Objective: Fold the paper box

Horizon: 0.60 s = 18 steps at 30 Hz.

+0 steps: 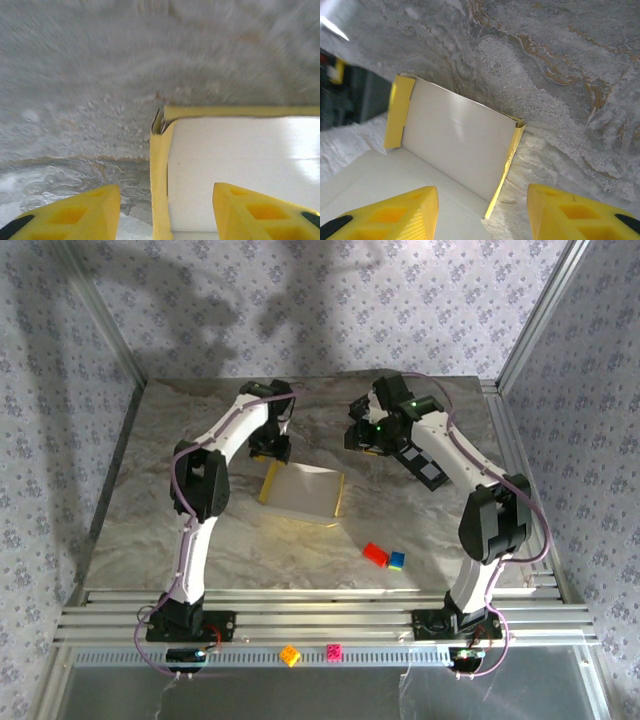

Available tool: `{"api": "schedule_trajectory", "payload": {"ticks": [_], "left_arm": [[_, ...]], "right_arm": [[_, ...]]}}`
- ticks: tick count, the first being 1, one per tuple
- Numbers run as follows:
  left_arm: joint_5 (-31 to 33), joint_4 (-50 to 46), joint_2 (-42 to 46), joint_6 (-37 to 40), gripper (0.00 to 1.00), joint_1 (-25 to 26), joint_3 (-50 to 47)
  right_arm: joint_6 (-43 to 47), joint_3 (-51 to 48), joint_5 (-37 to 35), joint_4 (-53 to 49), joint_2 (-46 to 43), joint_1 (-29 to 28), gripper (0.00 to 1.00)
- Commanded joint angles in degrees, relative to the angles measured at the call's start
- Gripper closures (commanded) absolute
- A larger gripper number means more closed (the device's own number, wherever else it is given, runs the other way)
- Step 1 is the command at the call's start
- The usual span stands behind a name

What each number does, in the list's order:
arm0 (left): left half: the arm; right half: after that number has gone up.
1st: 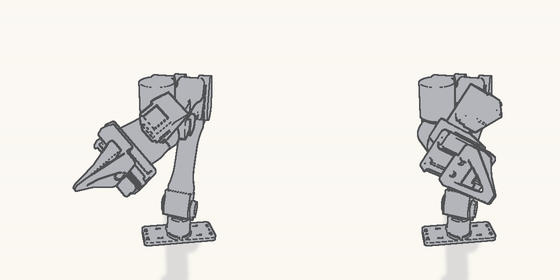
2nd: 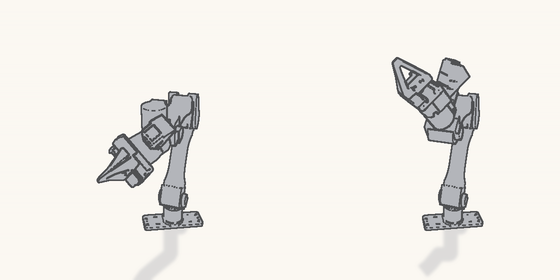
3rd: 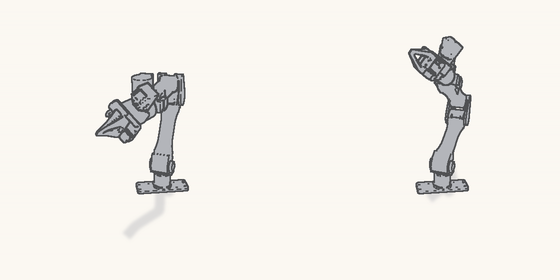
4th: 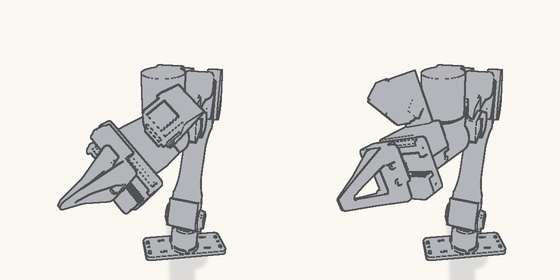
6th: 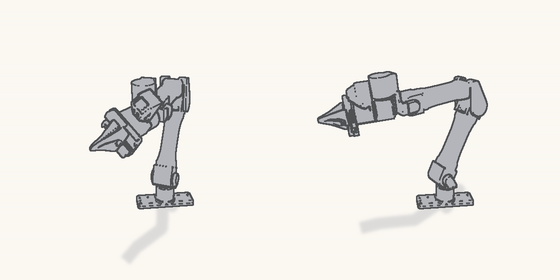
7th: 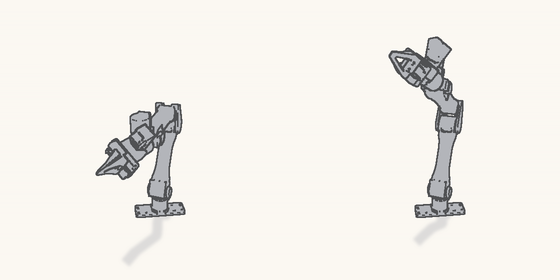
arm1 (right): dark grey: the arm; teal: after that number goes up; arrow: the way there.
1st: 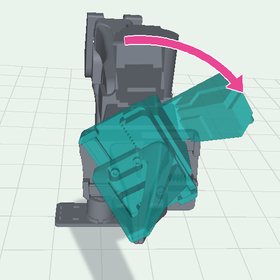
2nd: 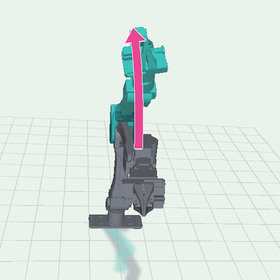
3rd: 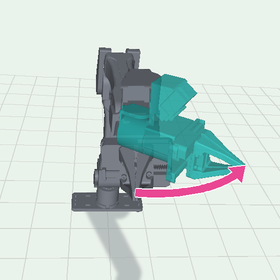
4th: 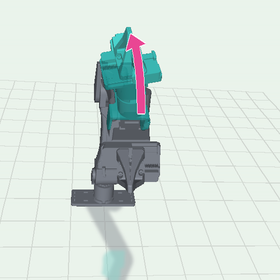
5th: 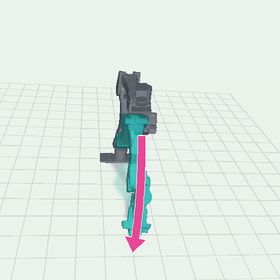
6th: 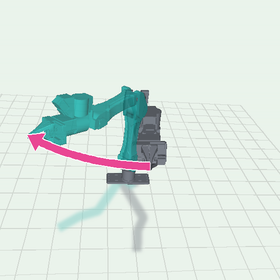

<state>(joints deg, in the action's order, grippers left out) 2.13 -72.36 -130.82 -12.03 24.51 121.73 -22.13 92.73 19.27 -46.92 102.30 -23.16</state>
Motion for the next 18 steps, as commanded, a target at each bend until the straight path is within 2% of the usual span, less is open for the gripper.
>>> {"api": "schedule_trajectory", "payload": {"ticks": [1, 4, 7, 11, 16, 18], "left_arm": [[-1.56, -3.53, 4.19, -2.81, 0.39, 0.1, 6.61], [-0.54, -3.99, 6.21, -6.29, 0.39, -0.55, 10.54], [0.63, 0.03, 12.93, -13.2, 0.44, -1.55, 7.42], [2.51, 9.5, 28.89, -23.63, 0.48, -2.52, -6.4], [-1.29, 15.09, 47.95, -40.22, 0.56, -2.23, -25.24], [-2.11, 16.19, 54.72, -46.19, 0.55, -0.45, -32.28]], "right_arm": [[8.48, 1.81, -1.59, 0.2, 2.26, -1.86, 0.48], [14.51, 3.85, -3.72, 0.47, 5.21, -4.51, 0.49], [20.64, 6.26, -8.21, 0.76, 8.84, -7.98, 0.49], [27.28, 6.87, -12.72, 5.01, 12.55, -12.12, 0.48], [35.02, 8.3, -10.4, 7.38, 17.11, -13.38, 0.5], [37.41, 9.33, -10.51, 7.11, 18.79, -13.34, 0.5]]}}
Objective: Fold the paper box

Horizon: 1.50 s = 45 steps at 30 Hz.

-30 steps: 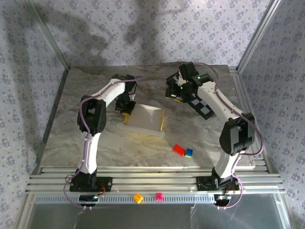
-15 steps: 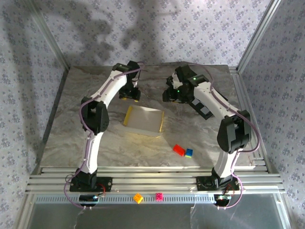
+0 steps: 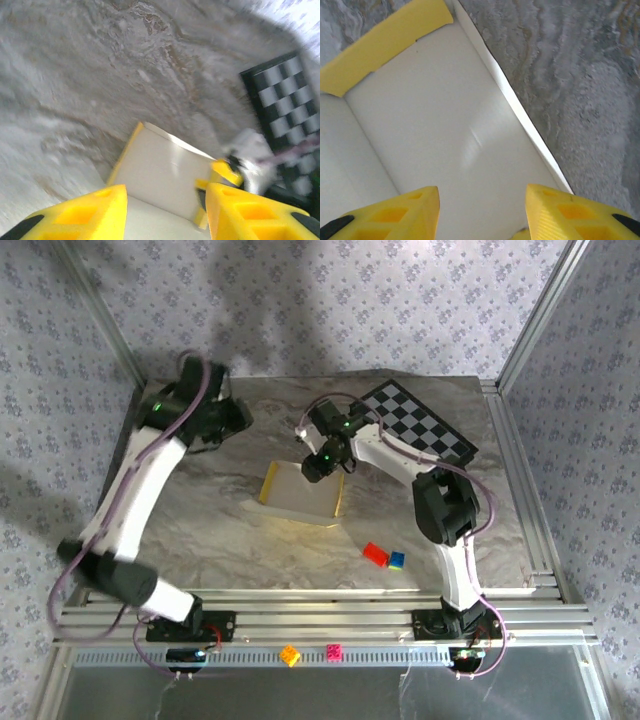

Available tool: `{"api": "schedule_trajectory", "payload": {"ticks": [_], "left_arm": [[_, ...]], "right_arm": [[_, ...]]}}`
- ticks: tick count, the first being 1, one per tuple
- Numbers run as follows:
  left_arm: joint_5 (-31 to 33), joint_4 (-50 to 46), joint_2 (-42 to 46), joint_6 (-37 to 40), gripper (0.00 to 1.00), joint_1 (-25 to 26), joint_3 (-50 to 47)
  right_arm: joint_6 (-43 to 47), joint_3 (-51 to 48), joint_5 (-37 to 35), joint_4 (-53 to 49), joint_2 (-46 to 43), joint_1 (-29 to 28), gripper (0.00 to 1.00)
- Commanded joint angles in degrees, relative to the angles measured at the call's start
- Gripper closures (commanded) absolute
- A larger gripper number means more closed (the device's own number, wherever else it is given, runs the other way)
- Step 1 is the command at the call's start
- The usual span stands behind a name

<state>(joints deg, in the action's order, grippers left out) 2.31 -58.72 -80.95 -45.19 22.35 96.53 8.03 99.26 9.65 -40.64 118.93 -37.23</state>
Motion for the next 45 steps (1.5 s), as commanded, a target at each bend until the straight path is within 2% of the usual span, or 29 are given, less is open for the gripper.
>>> {"api": "schedule_trajectory", "payload": {"ticks": [1, 5, 14, 18, 22, 27, 37, 40, 42, 45], "left_arm": [[-2.57, 2.43, 7.22, -15.28, 0.55, 2.32, -9.5], [-3.51, 2.18, 14.43, -19.91, 0.56, 2.76, -15.78], [-2.77, -0.68, 16.84, -17.15, 0.57, 2.6, -15.18], [-2.68, -1.59, 18.05, -15.68, 0.58, 2.35, -14.85], [-2.39, -3.29, 18.5, -13.86, 0.59, 1.29, -13.42], [-2.57, -4.04, 19.4, -12.86, 0.59, 0.16, -12.97], [-2.31, -4.01, 20.0, -10.91, 0.6, -1.23, -11.95], [-1.89, -3.97, 19.78, -9.94, 0.6, -1.34, -11.11], [-1.74, -3.78, 19.56, -9.36, 0.6, -1.45, -10.69], [-1.51, -3.58, 19.09, -8.48, 0.6, -1.52, -10.09]], "right_arm": [[7.92, 3.31, -1.42, 0.77, 2.85, 0.76, 0.49], [8.39, 6.0, -2.99, -0.36, 6.34, 1.29, 0.48], [8.34, 12.2, -4.52, -3.02, 13.17, 1.02, 0.48], [7.41, 16.05, -2.56, -4.97, 16.12, 0.85, 0.5], [6.11, 19.06, -1.64, -7.4, 18.57, 0.06, 0.6], [4.22, 19.81, -3.21, -8.37, 19.44, -0.72, 0.65], [-3.11, 20.54, -7.87, -10.77, 19.69, 1.23, 0.88], [-7.53, 19.73, -9.41, -11.04, 18.78, 2.66, 0.98], [-11.59, 18.45, -10.25, -11.07, 17.56, 3.74, 1.0], [-23.94, 15.7, -12.29, -11.9, 15.4, 6.06, 1.0]]}}
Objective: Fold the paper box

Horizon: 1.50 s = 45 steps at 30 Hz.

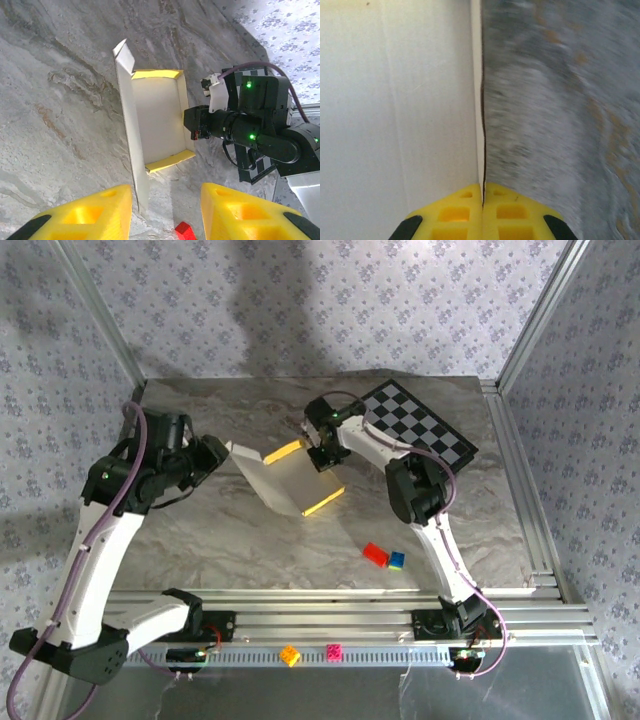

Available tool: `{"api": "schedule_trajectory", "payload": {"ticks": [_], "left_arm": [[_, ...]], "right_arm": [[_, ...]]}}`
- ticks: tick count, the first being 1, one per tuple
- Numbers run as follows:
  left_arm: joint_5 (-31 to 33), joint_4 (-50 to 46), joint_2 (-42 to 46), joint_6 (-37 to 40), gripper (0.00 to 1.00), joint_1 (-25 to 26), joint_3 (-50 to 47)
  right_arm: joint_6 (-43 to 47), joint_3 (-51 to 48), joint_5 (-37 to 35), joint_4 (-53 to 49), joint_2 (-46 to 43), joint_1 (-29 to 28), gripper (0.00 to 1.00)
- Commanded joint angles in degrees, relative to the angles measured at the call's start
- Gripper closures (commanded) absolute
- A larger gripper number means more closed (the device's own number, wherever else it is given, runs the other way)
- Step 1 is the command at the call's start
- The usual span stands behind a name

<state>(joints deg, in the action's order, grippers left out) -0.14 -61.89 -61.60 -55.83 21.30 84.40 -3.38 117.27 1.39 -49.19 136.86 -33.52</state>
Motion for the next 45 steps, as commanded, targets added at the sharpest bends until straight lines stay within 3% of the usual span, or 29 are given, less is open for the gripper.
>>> {"api": "schedule_trajectory", "payload": {"ticks": [1, 7, 13, 17, 22, 27, 30, 32, 35, 37, 40, 45], "left_arm": [[0.93, -0.26, -0.31, 2.52, 0.6, -0.48, 2.14], [1.29, 0.52, -0.71, 4.19, 0.6, -0.65, 1.83], [1.26, 1.32, -1.15, 6.12, 0.6, -0.74, 1.14], [0.96, 2.38, -1.45, 7.61, 0.6, -0.9, 0.0], [-3.21, 5.92, -2.66, 10.88, 0.58, -2.46, -3.49], [-12.37, 10.47, -6.97, 17.17, 0.51, -7.84, -8.19], [-15.84, 14.84, -11.01, 20.8, 0.48, -10.66, -10.75], [-18.08, 18.16, -14.2, 22.83, 0.46, -11.62, -11.35], [-19.54, 21.09, -19.96, 26.18, 0.45, -12.24, -10.86], [-19.03, 22.56, -23.66, 28.85, 0.44, -12.66, -10.22], [-19.85, 27.09, -27.39, 32.64, 0.42, -13.57, -10.16], [-22.58, 26.95, -32.74, 38.37, 0.41, -15.57, -6.3]], "right_arm": [[-17.78, -4.02, -3.94, -3.25, -3.53, 3.48, 1.0], [-52.6, -18.31, -3.15, -2.24, -11.78, 5.77, 1.0], [-81.34, -26.99, 3.13, -0.16, -15.9, 0.44, 1.0], [-92.01, -27.79, 8.21, 2.16, -15.74, -3.72, 0.81], [-93.09, -26.21, 4.94, -0.19, -19.12, -5.27, 0.47], [-84.01, -29.55, -1.77, -0.47, -26.91, -2.69, 0.42], [-68.49, -29.43, -5.13, 0.87, -31.67, -0.79, 0.41], [-52.87, -29.5, -4.56, 6.61, -34.13, 0.62, 0.4], [-26.34, -26.91, 5.77, 12.34, -33.99, 4.78, 0.39], [-11.74, -21.78, 16.7, 9.11, -30.16, 9.07, 0.4], [1.63, -11.41, 27.52, 0.57, -21.19, 13.91, 0.43], [11.13, -0.36, 30.05, -4.45, -10.62, 16.71, 0.43]]}}
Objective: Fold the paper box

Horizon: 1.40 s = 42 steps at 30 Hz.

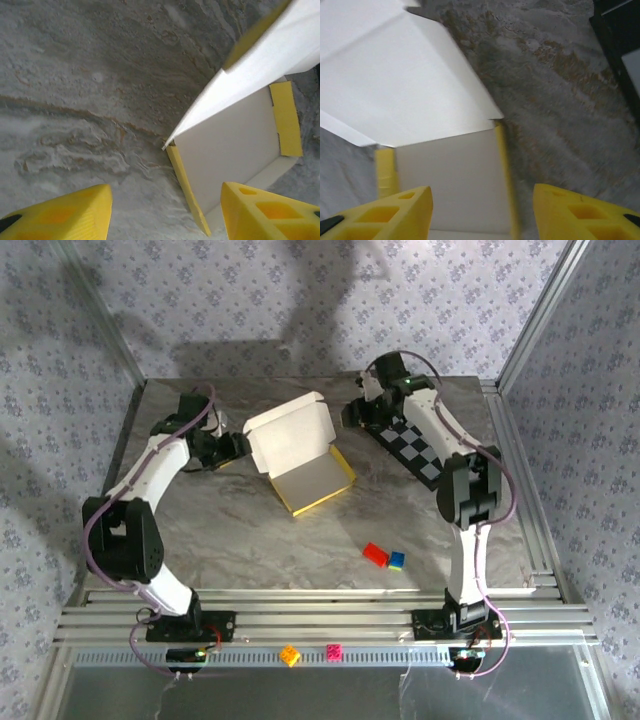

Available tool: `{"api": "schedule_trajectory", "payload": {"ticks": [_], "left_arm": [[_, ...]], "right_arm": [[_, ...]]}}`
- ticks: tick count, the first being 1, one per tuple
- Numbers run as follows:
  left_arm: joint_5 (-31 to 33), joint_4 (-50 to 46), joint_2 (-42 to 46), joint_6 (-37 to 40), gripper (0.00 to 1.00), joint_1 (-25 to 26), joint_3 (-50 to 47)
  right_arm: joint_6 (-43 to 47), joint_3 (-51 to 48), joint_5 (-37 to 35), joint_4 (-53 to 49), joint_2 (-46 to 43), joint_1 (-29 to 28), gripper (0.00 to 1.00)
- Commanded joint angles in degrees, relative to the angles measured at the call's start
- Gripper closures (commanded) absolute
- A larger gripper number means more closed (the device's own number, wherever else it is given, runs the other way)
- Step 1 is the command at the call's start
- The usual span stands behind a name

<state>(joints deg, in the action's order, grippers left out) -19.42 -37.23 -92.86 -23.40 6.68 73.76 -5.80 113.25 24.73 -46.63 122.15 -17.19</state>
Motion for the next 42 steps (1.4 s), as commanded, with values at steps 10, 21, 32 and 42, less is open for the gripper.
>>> {"api": "schedule_trajectory", "payload": {"ticks": [10, 21, 32, 42], "left_arm": [[-5.27, 4.01, -8.92, 9.64, 0.4, -0.72, 6.94], [-3.61, 1.88, -14.44, 9.99, 0.46, 1.84, 12.54], [2.09, -1.27, -15.6, 10.31, 0.62, 3.21, 15.88], [10.37, -2.99, -17.46, 1.9, 0.9, 5.74, 21.04]], "right_arm": [[14.17, 18.44, 10.2, -5.69, 17.26, -0.38, 0.41], [10.45, 26.89, 9.99, -1.82, 22.51, -1.69, 0.43], [7.07, 30.3, 1.69, 0.75, 24.55, -4.67, 0.67], [2.89, 21.49, -12.67, 3.43, 16.04, -9.28, 1.0]]}}
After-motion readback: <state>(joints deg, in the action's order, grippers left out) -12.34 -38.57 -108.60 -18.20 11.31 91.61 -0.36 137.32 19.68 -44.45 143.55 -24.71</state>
